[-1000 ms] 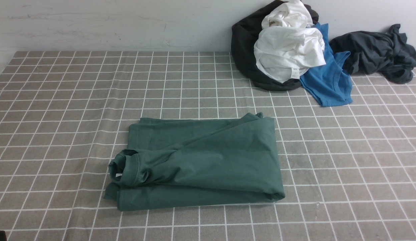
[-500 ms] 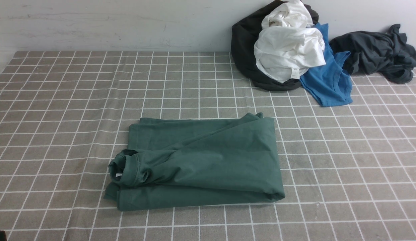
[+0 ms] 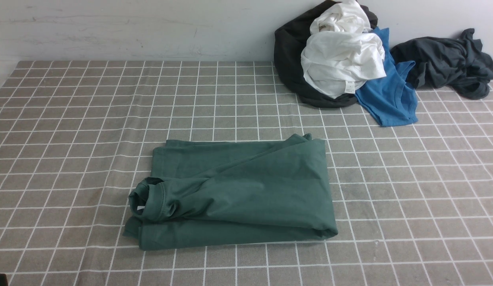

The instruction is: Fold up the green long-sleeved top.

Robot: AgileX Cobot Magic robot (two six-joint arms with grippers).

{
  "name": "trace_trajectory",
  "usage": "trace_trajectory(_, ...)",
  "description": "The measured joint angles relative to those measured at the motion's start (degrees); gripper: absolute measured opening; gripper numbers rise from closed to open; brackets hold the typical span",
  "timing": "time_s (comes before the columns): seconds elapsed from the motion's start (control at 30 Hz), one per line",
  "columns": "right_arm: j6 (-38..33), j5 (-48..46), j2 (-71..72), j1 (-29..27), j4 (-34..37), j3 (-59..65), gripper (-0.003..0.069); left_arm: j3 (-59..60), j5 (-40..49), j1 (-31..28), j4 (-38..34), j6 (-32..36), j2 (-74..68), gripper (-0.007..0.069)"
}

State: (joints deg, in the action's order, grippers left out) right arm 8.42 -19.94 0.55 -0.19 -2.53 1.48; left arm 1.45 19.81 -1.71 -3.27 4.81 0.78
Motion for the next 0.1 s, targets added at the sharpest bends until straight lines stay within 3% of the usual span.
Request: trace_trajectory(0.1,0.0,0.0,0.0,0.0,0.0,0.0,-0.0014,0.0,0.0,0.0,0.0,0.0,0.0,-0.0007)
